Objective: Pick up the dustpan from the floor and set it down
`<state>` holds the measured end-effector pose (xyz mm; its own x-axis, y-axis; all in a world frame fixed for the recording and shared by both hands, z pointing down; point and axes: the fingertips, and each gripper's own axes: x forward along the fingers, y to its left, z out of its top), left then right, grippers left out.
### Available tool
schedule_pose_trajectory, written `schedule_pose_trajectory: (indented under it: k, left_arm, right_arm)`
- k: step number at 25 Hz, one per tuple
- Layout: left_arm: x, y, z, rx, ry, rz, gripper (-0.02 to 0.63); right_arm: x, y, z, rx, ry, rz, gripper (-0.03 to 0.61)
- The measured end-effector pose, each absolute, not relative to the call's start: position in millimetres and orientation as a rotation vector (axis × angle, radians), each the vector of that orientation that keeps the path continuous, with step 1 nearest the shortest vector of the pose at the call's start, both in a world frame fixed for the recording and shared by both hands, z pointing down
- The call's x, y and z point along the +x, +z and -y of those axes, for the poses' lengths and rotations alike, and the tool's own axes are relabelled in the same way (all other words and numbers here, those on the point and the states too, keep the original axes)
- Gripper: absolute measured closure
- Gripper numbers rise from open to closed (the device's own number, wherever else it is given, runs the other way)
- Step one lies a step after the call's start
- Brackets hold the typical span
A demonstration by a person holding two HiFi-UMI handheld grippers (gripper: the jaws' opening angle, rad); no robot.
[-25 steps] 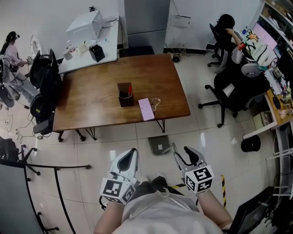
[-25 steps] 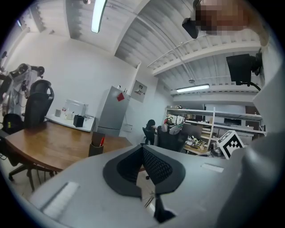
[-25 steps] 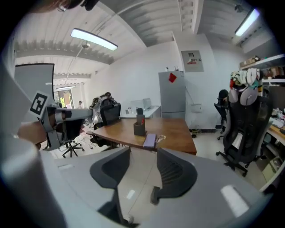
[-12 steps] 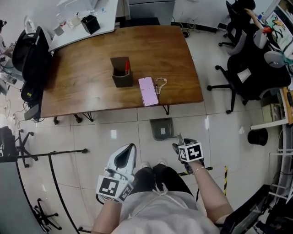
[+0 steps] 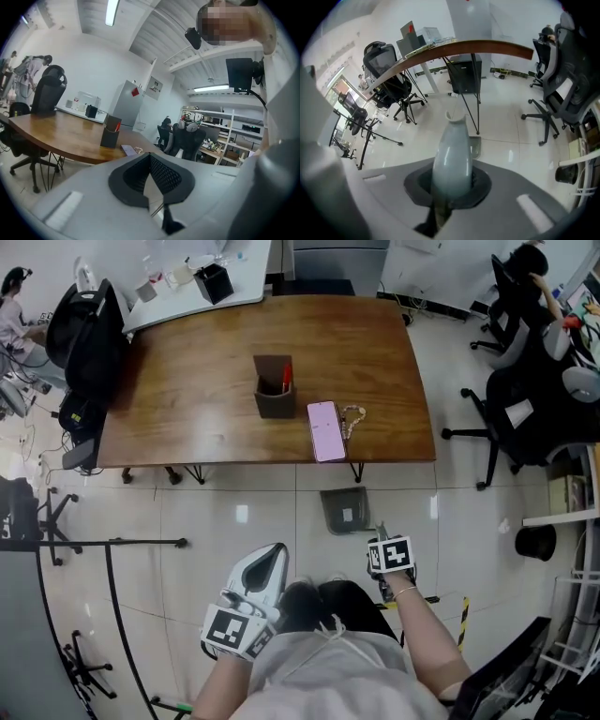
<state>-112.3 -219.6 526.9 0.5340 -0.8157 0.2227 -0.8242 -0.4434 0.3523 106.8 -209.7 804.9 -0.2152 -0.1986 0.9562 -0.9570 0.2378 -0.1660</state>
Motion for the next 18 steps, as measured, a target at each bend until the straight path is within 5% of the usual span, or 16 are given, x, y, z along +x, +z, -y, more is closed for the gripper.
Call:
schedule_pose_trajectory:
  k: [18]
  left_arm:
    - [-132,421,178,2.514,0.005,1.227,0.601]
  right_arm:
    - [64,537,145,1.240,1.067,1.911,0.575]
